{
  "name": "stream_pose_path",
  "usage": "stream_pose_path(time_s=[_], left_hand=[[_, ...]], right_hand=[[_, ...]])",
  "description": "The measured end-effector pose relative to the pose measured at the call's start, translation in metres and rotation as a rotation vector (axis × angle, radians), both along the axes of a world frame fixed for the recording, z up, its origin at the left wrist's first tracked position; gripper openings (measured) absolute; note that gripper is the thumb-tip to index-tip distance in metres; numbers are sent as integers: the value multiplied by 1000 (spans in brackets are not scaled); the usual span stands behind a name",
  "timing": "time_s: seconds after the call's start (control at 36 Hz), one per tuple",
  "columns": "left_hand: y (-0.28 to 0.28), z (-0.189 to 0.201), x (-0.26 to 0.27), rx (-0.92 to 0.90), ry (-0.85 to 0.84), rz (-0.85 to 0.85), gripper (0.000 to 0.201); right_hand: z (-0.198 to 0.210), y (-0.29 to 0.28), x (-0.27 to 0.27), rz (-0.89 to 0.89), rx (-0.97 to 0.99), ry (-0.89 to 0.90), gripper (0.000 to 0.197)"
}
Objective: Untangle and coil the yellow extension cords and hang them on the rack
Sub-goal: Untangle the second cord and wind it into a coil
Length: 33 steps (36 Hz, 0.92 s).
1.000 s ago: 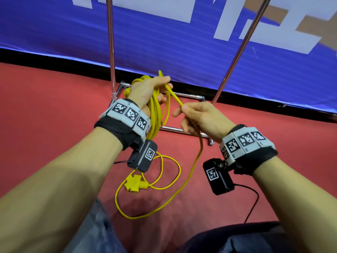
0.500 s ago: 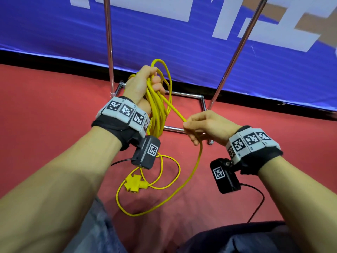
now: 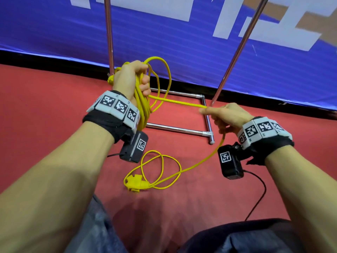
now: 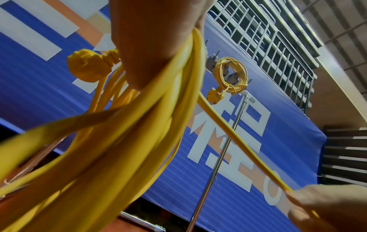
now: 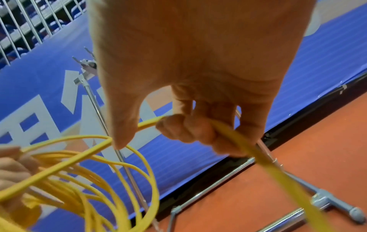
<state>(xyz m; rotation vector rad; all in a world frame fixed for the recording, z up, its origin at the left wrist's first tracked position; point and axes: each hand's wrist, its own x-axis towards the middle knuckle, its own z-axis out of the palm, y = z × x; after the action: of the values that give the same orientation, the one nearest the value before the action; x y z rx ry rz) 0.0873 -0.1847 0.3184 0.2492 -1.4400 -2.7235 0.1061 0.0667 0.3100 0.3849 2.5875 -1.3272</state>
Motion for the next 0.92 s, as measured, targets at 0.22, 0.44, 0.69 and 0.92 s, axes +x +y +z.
stream_pose_path(time_s=[0.22,0.44,0.69,0.92], left_hand=[[13,-11,-5,-326,9,23,23],[19,-20,1,-548,18,-202,25],[45,-24,11,-306,-111,-398,36],[54,-21,10,-200,-119,-270,22]], right_hand=[[25,-8,-4,-170,-793,48,25],[33,-27,10,-45,-1245,105,22],[14,-52,20,339,-430,215,31],[2,-65,23,386,-257,183,43]])
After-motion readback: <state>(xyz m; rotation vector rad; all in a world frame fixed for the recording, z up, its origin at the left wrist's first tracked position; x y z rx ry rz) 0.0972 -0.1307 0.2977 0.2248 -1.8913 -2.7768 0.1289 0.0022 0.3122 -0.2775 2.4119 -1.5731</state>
